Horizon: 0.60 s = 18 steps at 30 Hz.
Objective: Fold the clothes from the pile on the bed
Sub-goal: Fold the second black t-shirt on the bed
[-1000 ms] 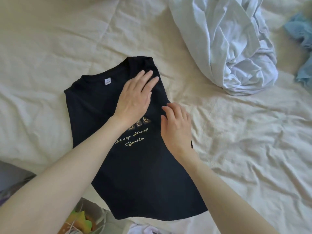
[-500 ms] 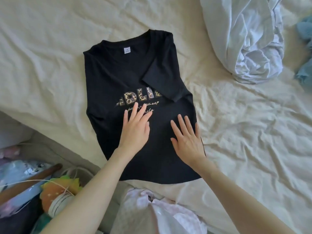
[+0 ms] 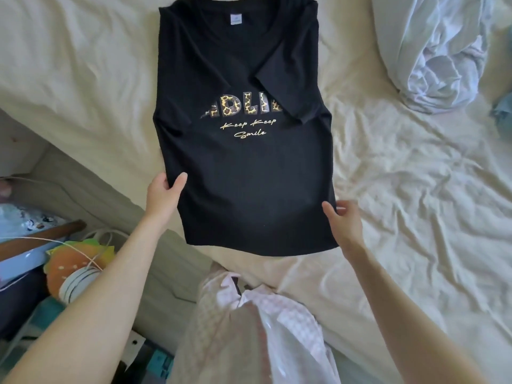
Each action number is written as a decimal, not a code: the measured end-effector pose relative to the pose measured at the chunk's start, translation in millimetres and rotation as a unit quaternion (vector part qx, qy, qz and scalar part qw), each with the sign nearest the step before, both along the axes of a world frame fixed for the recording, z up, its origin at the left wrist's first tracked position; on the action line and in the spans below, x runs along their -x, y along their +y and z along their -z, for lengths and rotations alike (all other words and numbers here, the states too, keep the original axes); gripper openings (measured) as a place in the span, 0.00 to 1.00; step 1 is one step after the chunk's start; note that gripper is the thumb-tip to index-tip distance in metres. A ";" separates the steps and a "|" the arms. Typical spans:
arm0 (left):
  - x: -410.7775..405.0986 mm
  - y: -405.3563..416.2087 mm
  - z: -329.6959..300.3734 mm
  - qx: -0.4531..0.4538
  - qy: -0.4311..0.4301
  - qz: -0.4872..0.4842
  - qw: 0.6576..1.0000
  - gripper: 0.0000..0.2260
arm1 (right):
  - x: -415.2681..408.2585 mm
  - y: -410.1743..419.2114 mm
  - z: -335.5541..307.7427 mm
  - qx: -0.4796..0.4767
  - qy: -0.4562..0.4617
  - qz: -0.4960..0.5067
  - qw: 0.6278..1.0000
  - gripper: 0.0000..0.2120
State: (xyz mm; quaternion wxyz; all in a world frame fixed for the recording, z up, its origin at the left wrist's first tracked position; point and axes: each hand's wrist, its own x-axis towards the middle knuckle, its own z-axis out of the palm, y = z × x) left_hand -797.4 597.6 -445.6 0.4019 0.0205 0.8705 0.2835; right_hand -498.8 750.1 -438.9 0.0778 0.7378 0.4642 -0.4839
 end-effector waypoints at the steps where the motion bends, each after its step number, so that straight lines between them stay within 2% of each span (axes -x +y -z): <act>1: -6.9 -7.6 -1.4 -0.003 -0.028 0.001 1.000 0.09 | -3.2 0.8 0.3 0.021 0.012 -0.009 1.000 0.11; 4: -31.3 -38.9 -6.3 0.000 -0.105 -0.015 0.994 0.07 | -16.9 -3.6 -2.8 0.082 0.038 -0.002 0.996 0.05; 8: -58.7 -78.6 -17.5 0.038 -0.159 -0.055 0.985 0.08 | -37.9 -11.4 -10.3 0.133 0.052 0.073 0.987 0.04; 10: -65.8 -91.5 -25.0 0.044 -0.190 -0.109 0.975 0.10 | -45.6 -14.3 -14.9 0.160 0.065 0.118 0.978 0.05; 15: -65.2 -102.4 -43.5 0.010 -0.213 -0.228 0.950 0.11 | -54.1 -15.0 -27.2 0.200 0.130 0.223 0.945 0.06; 18: -61.5 -97.9 -56.4 -0.030 -0.251 -0.284 0.925 0.07 | -53.6 -12.2 -35.7 0.203 0.169 0.291 0.920 0.05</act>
